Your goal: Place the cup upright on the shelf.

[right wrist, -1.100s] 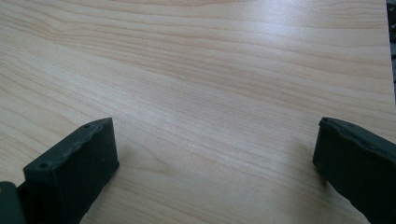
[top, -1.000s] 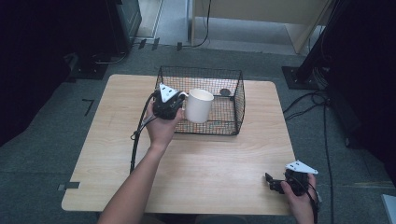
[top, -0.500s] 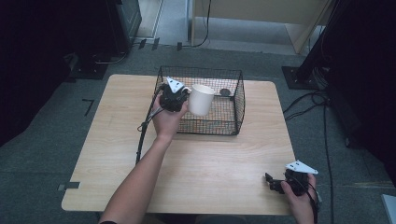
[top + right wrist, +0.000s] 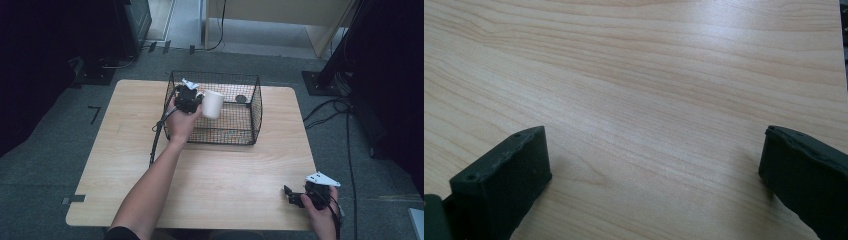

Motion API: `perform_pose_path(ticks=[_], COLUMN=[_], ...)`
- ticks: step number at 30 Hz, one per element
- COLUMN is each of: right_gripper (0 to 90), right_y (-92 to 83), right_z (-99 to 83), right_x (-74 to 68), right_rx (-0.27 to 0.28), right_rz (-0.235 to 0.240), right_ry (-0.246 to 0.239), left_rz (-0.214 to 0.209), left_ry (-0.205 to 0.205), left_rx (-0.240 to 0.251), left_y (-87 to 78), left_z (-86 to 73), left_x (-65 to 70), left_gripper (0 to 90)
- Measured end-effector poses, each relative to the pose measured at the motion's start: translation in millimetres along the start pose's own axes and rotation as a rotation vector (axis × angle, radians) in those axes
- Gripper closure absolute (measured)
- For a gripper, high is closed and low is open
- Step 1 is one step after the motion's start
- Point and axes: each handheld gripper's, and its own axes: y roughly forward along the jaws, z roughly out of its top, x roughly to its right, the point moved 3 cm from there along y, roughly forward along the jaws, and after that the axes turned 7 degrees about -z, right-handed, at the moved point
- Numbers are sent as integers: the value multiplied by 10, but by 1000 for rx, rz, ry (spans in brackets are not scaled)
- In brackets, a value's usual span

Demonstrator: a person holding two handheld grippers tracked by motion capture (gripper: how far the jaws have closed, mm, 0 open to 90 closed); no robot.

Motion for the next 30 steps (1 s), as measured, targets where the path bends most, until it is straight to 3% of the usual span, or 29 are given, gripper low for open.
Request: perform_pose_path(ticks=[5,10,14,16,30], right_gripper=[0,0,0,0,0], right_y=[0,0,0,0,-1], right_z=[0,0,0,0,0], right_x=[0,0,0,0,0], right_rx=[0,0,1,1,2], right_rz=[0,0,-1,-1,0], right_ry=[-1,-1,-2,-2,-2], left_rz=[3,11,11,18,1], left_ry=[-14,24,29,45,74], left_rx=[-48,-95,-106,-145,-170], left_y=[57,93,106,133,156], left_z=[14,2,-6,-21,-9], left_x=[-19,10,17,24,43], left_gripper=[820,820,819,819,821])
